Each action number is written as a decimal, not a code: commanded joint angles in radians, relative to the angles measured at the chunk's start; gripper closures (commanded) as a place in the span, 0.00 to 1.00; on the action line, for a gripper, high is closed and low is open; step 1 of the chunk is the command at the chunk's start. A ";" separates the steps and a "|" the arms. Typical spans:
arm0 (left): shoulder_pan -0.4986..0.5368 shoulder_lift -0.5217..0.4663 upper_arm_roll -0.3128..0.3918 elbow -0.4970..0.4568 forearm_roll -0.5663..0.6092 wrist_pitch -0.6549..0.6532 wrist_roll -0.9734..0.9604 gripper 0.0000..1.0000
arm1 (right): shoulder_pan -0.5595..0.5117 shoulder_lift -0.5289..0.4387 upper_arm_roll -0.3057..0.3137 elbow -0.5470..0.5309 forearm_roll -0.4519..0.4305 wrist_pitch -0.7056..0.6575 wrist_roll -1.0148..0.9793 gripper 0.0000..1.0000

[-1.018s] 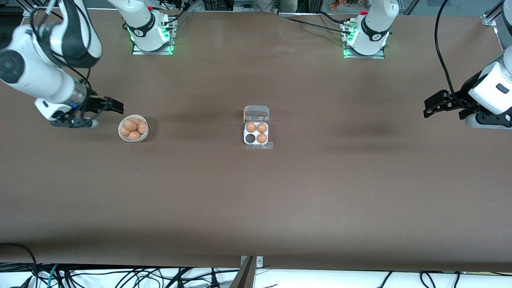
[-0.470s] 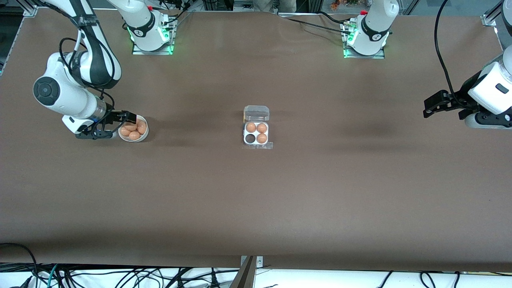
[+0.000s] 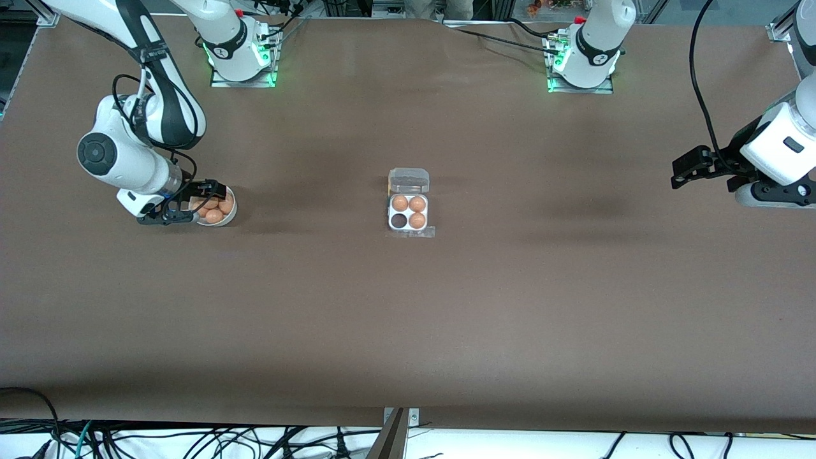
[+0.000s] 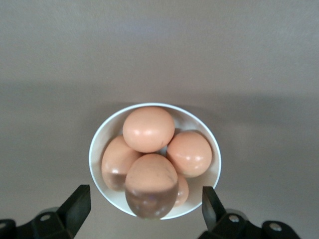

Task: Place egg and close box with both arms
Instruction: 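Lower the right gripper and grasp one brown egg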

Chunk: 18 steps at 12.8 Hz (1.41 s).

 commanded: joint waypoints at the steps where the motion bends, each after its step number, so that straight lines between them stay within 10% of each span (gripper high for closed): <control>1: -0.001 -0.005 0.000 -0.006 -0.019 0.011 -0.004 0.00 | 0.000 -0.016 -0.008 -0.037 -0.012 0.036 -0.021 0.05; 9: 0.000 0.005 0.001 -0.002 -0.019 0.011 -0.004 0.00 | -0.005 -0.001 -0.011 -0.029 -0.012 0.059 -0.040 0.06; 14: 0.000 0.005 0.001 -0.002 -0.019 0.011 -0.004 0.00 | -0.002 -0.001 -0.011 -0.029 -0.014 0.061 -0.038 0.98; 18: 0.000 0.005 0.001 -0.002 -0.019 0.011 -0.002 0.00 | 0.001 -0.003 -0.010 -0.026 -0.012 0.058 -0.034 1.00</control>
